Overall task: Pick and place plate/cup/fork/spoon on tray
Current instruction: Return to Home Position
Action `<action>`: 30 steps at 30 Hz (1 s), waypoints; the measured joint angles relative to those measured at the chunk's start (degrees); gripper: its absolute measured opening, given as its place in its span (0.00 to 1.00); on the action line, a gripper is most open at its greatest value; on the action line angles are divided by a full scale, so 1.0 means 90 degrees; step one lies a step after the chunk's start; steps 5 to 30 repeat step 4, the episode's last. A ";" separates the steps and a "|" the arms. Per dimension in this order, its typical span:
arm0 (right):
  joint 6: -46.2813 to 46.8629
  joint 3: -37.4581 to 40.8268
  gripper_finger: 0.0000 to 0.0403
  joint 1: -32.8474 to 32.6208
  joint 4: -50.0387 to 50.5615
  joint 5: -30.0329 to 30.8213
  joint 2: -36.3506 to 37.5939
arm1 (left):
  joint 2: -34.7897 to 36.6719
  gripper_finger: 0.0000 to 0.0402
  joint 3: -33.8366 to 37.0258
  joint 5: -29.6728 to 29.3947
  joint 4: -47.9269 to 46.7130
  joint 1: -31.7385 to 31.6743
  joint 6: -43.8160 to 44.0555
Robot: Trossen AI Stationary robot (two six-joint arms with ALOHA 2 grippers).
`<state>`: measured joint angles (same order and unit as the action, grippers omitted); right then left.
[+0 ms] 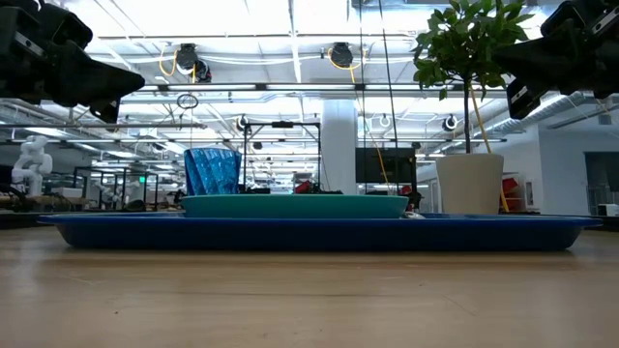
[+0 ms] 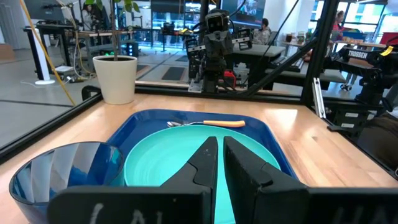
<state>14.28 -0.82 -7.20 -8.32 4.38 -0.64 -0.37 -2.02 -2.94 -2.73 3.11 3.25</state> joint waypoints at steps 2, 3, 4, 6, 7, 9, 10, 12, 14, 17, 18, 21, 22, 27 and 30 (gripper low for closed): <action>0.0000 0.0000 0.00 0.0000 0.0000 0.0000 0.0000 | 0.0000 0.08 0.0000 0.0000 0.0001 0.0000 0.0000; 0.0000 0.0000 0.00 -0.0002 0.0000 0.0001 -0.0001 | 0.0001 0.08 0.0000 0.0000 0.0000 -0.0002 0.0002; -0.0002 0.0000 0.00 -0.0001 0.0000 0.0000 0.0000 | -0.0002 0.08 0.0000 0.0000 0.0000 -0.0002 0.0002; -0.0002 0.0000 0.00 -0.0001 0.0000 0.0000 0.0000 | -0.0002 0.08 0.0000 0.0000 0.0000 -0.0002 0.0002; -0.0002 0.0000 0.00 -0.0001 0.0000 0.0000 0.0000 | -0.0002 0.08 0.0000 0.0000 0.0000 -0.0002 0.0002; -0.0002 0.0000 0.00 -0.0001 0.0000 0.0000 0.0000 | -0.0002 0.08 0.0000 0.0000 0.0000 -0.0002 0.0002; -0.0002 0.0000 0.00 -0.0001 0.0000 0.0000 0.0000 | -0.0002 0.08 0.0000 0.0000 0.0000 -0.0002 0.0002; -0.0002 0.0000 0.00 -0.0001 0.0000 0.0000 0.0000 | -0.0002 0.08 0.0000 0.0000 0.0000 -0.0002 0.0002; -0.0002 0.0000 0.00 -0.0001 0.0000 0.0000 0.0000 | -0.0002 0.08 0.0000 0.0000 0.0000 -0.0002 0.0002; -0.0002 0.0000 0.00 -0.0001 0.0000 0.0000 0.0000 | -0.0002 0.08 0.0000 0.0000 0.0000 -0.0002 0.0002; -0.0002 0.0000 0.00 -0.0001 0.0000 0.0000 0.0000 | -0.0002 0.08 0.0000 0.0000 0.0000 -0.0002 0.0002; -0.0002 0.0000 0.00 -0.0001 0.0000 0.0000 0.0000 | -0.0002 0.08 0.0000 0.0000 0.0000 -0.0002 0.0002; -0.0002 0.0000 0.00 -0.0001 0.0000 0.0000 0.0000 | -0.0002 0.08 0.0000 0.0000 0.0000 -0.0002 0.0002; -0.0002 0.0000 0.00 -0.0001 0.0000 0.0000 0.0000 | -0.0002 0.08 0.0000 0.0000 0.0000 -0.0002 0.0002; -0.0002 0.0000 0.00 -0.0001 0.0000 0.0000 0.0000 | -0.0002 0.08 0.0000 0.0000 0.0000 -0.0002 0.0002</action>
